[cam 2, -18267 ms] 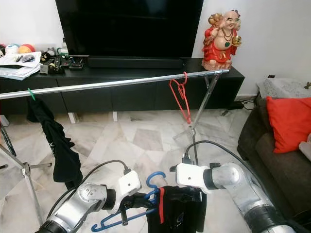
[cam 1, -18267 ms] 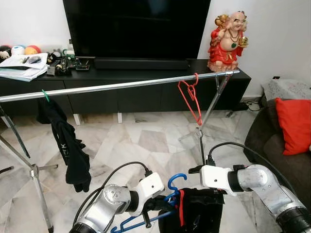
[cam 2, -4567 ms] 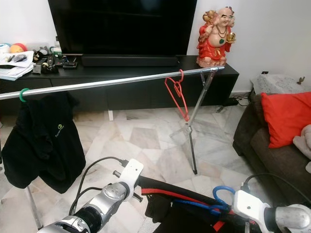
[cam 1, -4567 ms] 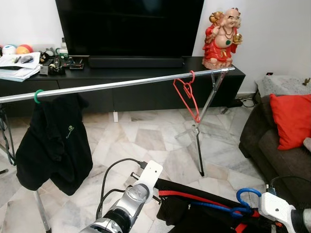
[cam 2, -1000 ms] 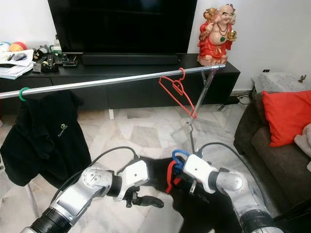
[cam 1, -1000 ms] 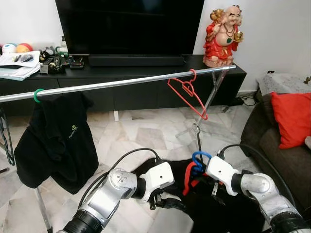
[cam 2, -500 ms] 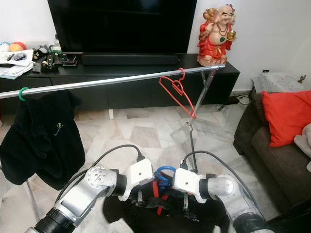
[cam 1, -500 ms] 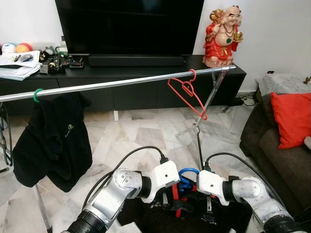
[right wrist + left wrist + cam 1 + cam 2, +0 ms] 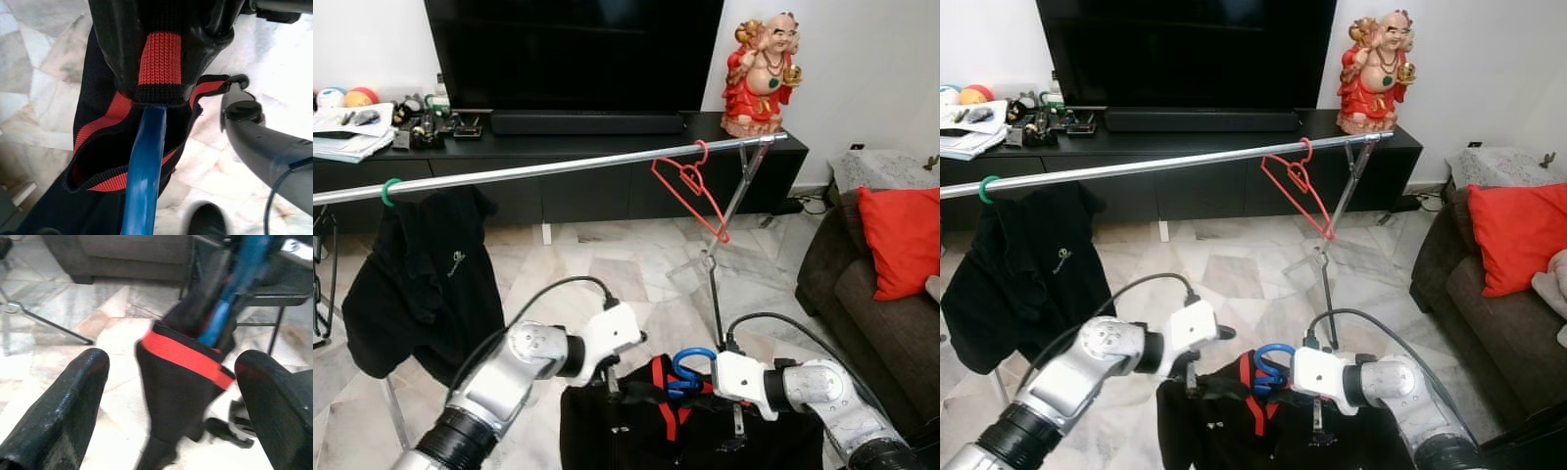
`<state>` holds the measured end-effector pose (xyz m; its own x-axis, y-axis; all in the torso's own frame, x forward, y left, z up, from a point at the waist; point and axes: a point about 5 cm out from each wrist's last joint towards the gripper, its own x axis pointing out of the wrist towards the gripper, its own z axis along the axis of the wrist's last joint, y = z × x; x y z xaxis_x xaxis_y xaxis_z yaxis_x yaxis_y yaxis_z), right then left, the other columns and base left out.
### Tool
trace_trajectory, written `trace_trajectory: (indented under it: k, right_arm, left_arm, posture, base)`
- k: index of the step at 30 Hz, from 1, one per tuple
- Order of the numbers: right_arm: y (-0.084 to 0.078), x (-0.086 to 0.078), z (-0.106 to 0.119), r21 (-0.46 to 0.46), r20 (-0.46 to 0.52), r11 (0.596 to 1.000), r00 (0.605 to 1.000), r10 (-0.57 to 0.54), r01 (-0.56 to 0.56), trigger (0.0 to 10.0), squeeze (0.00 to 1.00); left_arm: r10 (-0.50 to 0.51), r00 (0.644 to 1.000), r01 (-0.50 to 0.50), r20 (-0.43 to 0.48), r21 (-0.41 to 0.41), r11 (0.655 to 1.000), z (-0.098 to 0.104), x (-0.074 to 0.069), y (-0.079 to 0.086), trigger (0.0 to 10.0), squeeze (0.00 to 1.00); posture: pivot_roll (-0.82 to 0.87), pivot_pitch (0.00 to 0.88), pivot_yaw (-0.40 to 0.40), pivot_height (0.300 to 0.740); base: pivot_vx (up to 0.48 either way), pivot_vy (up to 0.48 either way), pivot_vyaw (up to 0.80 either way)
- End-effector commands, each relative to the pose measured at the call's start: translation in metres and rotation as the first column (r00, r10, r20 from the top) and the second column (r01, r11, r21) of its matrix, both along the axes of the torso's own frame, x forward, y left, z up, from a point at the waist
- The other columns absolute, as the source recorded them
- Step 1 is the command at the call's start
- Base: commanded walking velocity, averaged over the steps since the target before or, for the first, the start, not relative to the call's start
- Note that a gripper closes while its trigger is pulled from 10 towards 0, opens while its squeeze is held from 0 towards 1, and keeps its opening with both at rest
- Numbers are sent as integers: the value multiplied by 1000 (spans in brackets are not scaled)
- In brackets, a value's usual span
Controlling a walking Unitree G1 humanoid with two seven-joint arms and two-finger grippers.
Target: Hang hanger
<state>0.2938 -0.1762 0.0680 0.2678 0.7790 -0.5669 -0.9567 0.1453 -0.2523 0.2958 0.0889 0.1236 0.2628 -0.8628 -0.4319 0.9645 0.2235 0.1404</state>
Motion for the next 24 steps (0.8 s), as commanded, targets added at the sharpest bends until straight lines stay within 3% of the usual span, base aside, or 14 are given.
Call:
trace_trajectory:
  k: [1, 4, 14, 18, 21, 24]
  right_arm:
    - [0, 6, 8, 10, 55, 1000, 998, -10, 10, 0, 0]
    - [2, 7, 9, 17, 67, 1000, 998, -11, 10, 0, 0]
    - [5, 5, 15, 37, 73, 999, 997, 35, -38, 0, 0]
    - [5, 4, 15, 37, 72, 998, 997, 38, -41, 0, 0]
    - [6, 2, 13, 38, 63, 998, 997, 51, -54, 0, 0]
    - [8, 2, 13, 41, 65, 998, 996, 54, -56, 0, 0]
  left_arm:
    - [-69, 997, 68, -18, -69, 995, 10, -8, -7, 10000, 1000]
    - [-81, 996, 75, -37, -124, 989, 13, -11, -11, 10000, 1000]
    - [-73, 995, 75, -70, 27, 997, -18, -11, -12, 10000, 1000]
    - [-68, 996, 70, -66, 36, 997, -20, -10, -12, 10000, 1000]
    - [-4, 999, 6, -43, 40, 999, -24, -2, -12, 10000, 1000]
    - [-19, 998, 22, -56, 45, 999, -27, -5, -15, 10000, 1000]
  posture:
    - [-79, 0, -71, 740]
    - [-79, 0, -72, 740]
    - [-91, 0, -70, 740]
    - [-91, 0, -70, 740]
    - [-89, 0, -69, 740]
    - [-88, 0, -66, 740]
  base:
    - [0, 0, 0]
    - [0, 0, 0]
    - [0, 0, 0]
    - [0, 0, 0]
    - [0, 0, 0]
    - [0, 0, 0]
